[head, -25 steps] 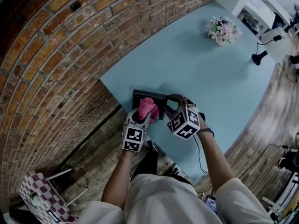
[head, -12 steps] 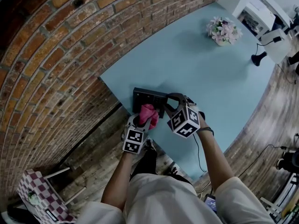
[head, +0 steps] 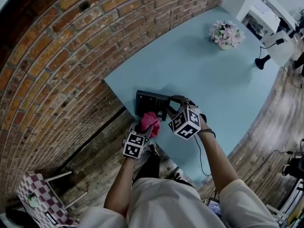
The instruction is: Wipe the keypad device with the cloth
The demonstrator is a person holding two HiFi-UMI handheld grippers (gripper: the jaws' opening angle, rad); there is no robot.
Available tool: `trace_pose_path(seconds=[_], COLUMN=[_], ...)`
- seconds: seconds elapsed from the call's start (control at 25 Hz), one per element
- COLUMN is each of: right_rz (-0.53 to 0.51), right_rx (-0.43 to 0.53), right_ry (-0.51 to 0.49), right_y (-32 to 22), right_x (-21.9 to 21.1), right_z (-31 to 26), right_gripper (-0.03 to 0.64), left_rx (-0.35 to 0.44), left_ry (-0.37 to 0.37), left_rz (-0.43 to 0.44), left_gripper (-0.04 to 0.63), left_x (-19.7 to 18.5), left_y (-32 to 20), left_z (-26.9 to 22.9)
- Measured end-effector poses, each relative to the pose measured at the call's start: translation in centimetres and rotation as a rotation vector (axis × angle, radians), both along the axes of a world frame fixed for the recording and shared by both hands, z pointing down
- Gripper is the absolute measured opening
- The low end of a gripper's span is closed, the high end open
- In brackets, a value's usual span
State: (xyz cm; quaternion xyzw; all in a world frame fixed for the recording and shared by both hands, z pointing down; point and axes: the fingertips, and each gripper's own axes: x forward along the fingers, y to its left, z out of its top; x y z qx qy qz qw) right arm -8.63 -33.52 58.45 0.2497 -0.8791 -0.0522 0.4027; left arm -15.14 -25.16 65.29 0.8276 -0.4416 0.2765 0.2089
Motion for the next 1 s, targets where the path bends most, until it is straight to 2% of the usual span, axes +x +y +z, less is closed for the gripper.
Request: trace_pose_path(seconds=[0.08, 0.32, 0.44, 0.52, 0.72, 1.0], right_rz=[-0.001, -0.016, -0.012, -0.009, -0.015, -0.031], right_rx=[0.002, -0.001, -0.01, -0.012, -0.019, -0.015], right_ry=[-0.006, -0.03, -0.048, -0.046, -0.04, -0.067], right_y=[0.0, 0.2, 0.1, -0.1, 0.2, 0.2], right_x=[0.0, 0.0, 0.2, 0.3, 0.0, 0.3], right_z=[0.0, 0.0, -0.1, 0.0, -0.1, -0.3], right_gripper=[0.153, 0.155, 0.155, 0.155, 0.155, 0.158], left_rx=[0.047, 0.268, 0.334, 0.335, 0.266, 0.267], left_ry=[0.02, 0.069, 0.069, 0.049, 0.008, 0.039], left_rz=[-0.021, -0.072, -0.07, -0.052, -0.02, -0.04], left_gripper=[0.138, 0.138, 0.138, 0.139, 0.14, 0.14], left_x=[-0.1, 0.5, 1.7, 2.6, 4.1, 4.3], left_y=[-0.3, -3.8, -6.4, -7.9, -9.3, -8.6], left_z=[-1.9, -10.3, -12.7, -12.4, -9.9, -8.5])
